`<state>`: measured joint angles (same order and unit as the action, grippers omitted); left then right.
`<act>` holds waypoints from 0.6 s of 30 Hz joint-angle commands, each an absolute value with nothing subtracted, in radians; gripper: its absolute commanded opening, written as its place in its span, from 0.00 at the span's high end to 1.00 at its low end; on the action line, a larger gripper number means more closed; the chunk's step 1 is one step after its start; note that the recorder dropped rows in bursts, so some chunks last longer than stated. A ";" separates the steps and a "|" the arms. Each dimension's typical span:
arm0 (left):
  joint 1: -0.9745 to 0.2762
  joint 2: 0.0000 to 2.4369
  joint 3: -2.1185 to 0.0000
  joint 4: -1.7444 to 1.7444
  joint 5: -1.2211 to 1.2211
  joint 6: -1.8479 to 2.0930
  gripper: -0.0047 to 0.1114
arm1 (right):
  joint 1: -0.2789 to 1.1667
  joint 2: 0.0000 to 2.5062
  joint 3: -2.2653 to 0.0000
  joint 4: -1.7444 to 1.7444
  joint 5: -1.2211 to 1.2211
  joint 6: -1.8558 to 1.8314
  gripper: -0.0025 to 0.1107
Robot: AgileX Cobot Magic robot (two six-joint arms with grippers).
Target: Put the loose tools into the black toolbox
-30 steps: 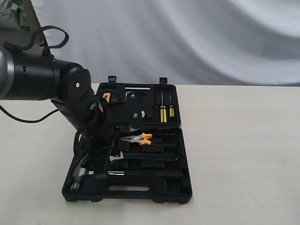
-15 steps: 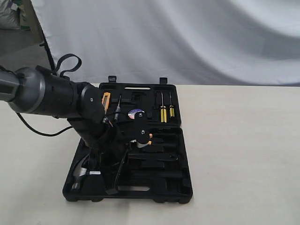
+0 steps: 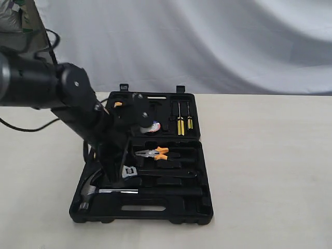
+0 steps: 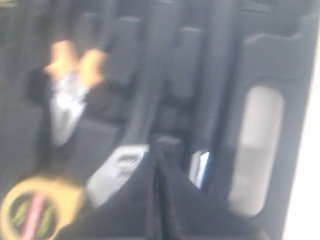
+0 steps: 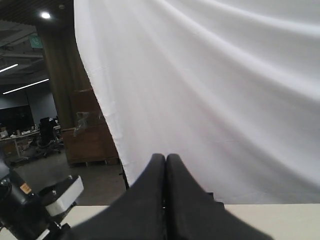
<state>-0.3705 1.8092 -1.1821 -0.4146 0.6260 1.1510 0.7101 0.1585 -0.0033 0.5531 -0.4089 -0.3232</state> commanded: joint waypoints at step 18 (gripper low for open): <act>-0.164 1.968 -1.060 -0.480 0.518 1.188 0.95 | 0.707 0.151 0.000 0.540 -0.410 -0.334 0.97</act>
